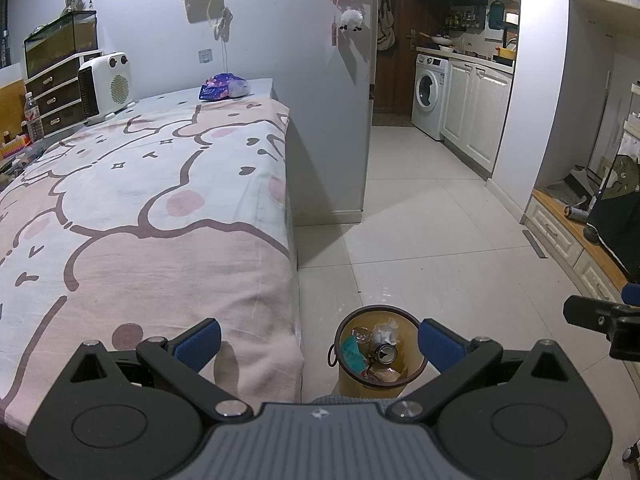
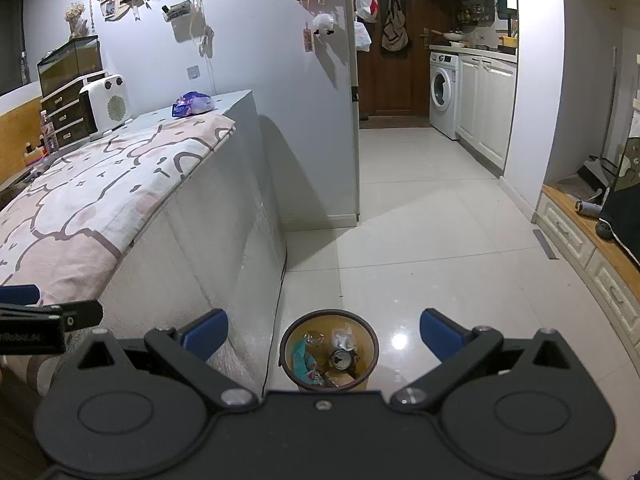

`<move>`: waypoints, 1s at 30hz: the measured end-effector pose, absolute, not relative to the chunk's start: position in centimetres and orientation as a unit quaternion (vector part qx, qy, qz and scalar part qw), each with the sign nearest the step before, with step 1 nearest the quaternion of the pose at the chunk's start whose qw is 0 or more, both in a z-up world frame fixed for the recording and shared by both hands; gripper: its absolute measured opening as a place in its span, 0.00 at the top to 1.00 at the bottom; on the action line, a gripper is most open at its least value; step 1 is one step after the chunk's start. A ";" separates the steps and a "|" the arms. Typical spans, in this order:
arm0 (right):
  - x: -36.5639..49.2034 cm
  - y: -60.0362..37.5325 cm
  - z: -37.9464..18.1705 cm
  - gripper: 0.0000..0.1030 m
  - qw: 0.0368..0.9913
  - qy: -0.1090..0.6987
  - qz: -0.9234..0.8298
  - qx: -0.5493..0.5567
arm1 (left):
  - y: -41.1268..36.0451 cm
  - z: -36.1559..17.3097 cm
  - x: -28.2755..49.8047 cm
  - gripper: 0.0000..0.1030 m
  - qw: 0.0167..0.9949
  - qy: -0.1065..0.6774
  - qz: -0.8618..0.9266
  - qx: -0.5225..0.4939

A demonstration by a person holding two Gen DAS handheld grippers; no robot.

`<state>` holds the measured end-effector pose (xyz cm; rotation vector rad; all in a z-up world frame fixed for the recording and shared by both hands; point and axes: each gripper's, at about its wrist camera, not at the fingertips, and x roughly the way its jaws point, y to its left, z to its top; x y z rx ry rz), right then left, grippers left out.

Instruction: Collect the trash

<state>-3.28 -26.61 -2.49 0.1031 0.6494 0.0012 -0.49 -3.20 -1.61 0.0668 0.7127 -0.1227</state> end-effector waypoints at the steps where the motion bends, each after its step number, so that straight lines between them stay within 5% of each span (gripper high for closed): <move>1: -3.3 -26.6 -2.5 0.00 0.946 0.319 0.000 0.051 | -3.2 -1.6 -0.5 0.00 0.935 0.349 -0.060 0.033; 30: -3.1 -26.8 -2.8 0.00 0.946 0.320 -0.004 0.050 | -3.2 -1.6 -0.5 0.00 0.935 0.348 -0.061 0.032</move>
